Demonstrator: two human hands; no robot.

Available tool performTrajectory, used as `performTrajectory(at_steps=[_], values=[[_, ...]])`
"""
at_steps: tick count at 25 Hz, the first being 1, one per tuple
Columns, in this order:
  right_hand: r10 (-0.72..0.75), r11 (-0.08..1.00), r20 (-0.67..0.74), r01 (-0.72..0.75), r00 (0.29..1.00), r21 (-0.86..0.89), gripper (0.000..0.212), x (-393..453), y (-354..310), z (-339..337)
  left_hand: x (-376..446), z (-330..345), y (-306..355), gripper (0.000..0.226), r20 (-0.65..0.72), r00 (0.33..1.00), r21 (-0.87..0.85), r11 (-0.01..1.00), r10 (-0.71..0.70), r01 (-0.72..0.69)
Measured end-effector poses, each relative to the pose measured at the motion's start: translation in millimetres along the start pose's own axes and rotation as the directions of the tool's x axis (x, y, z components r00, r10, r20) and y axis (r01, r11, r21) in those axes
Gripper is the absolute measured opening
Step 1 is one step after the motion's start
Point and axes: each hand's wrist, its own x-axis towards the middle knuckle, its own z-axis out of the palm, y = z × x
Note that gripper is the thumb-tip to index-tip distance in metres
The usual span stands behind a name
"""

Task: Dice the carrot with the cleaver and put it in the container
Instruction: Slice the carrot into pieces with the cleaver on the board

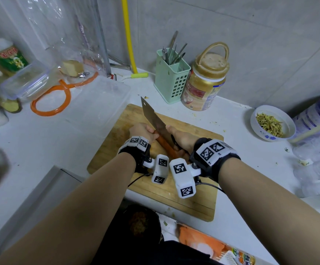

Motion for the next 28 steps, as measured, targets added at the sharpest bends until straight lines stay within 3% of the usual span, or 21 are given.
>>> performTrajectory(at_steps=[10, 28], values=[[0.009, 1.0, 0.002, -0.009, 1.0, 0.01, 0.072, -6, 0, 1, -3, -4, 5, 0.025, 0.003, 1.0, 0.093, 0.996, 0.015, -0.015], [-0.001, 0.996, -0.051, 0.006, 0.999, 0.09, 0.069, 3, -9, 14, -5, -15, 3, 0.021, 0.073, 0.997, 0.042, 0.999, 0.015, -0.018]])
